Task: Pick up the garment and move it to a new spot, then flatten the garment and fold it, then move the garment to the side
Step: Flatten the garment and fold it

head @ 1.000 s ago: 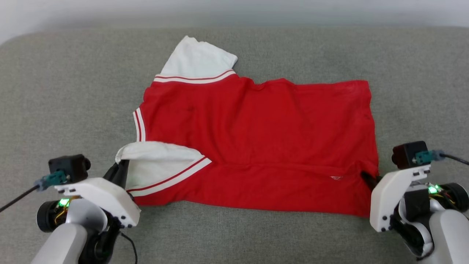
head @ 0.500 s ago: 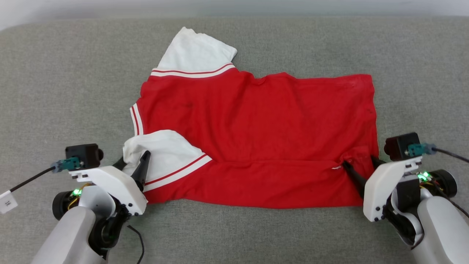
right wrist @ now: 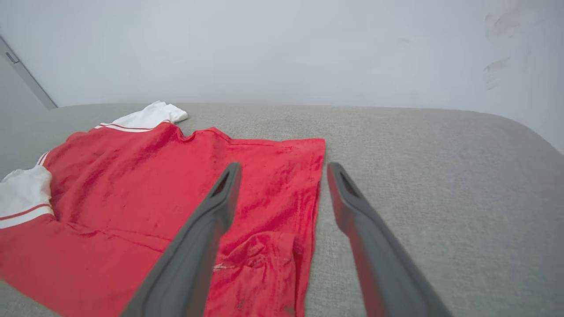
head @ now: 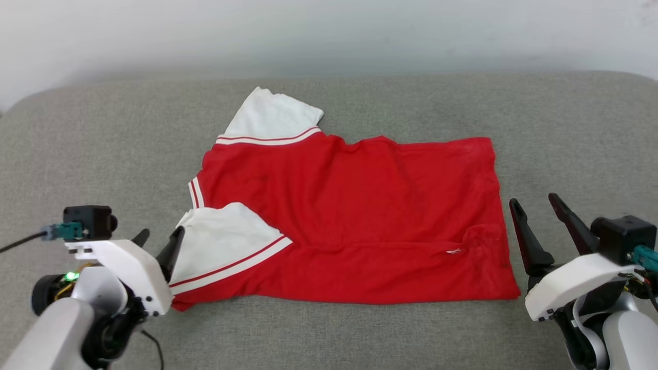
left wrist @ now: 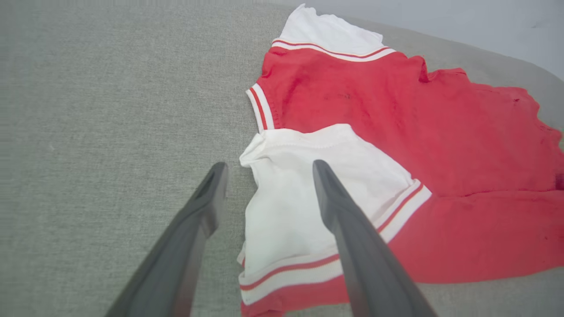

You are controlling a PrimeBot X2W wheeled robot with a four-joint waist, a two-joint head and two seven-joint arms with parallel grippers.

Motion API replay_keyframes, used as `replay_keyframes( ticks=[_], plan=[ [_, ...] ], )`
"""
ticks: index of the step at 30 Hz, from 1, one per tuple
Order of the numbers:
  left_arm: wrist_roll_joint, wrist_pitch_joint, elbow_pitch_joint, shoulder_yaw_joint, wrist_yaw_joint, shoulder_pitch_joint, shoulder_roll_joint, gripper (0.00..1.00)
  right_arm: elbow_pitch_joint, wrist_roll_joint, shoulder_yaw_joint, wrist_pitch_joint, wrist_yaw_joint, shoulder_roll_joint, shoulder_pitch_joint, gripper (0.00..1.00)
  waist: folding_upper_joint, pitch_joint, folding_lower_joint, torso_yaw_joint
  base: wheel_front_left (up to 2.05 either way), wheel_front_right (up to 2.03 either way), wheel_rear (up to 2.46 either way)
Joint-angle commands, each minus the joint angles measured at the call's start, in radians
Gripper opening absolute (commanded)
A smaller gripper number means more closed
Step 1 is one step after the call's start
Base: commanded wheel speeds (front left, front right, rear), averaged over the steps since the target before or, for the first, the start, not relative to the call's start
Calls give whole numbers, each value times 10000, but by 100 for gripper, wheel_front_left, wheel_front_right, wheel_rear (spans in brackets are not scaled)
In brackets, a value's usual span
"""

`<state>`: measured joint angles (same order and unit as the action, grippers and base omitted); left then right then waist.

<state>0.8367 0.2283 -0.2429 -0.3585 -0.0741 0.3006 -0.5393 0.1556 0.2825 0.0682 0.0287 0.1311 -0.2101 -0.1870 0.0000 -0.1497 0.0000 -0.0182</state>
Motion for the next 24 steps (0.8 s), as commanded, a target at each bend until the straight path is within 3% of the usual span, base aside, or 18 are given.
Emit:
replay_keyframes(
  ticks=[1,7,11,15,21,22,24],
  plan=[
    [154,495,337,2,-95,-189,-305,100,-363,-108,-139,-159,-7,226,243,100,0,149,0,-131,0,0,0],
    [613,2520,1504,-75,-371,-615,-1389,100,-1519,-506,-410,-78,-7,820,782,100,0,-66,0,-395,0,0,0],
    [910,3317,2019,-39,-728,-1012,-1769,100,-1993,-610,-492,11,-7,1073,913,100,0,-483,0,-596,0,0,0],
    [1224,3607,2082,-12,-929,-1353,-1743,100,-2147,-684,-542,91,-7,1258,861,100,0,-932,0,-733,0,0,0],
    [1708,3993,1461,-372,-666,-1471,-1186,98,-2126,-687,-617,31,-7,1389,629,100,0,-1309,0,-805,0,0,0],
    [1804,4062,1332,-440,-581,-1464,-1072,53,-2125,-669,-647,25,-7,1398,600,100,0,-1327,0,-806,0,0,0],
    [2011,4180,1080,-550,-407,-1468,-868,0,-2141,-624,-686,76,-7,1398,571,100,0,-1324,0,-810,0,0,0]
  ],
)
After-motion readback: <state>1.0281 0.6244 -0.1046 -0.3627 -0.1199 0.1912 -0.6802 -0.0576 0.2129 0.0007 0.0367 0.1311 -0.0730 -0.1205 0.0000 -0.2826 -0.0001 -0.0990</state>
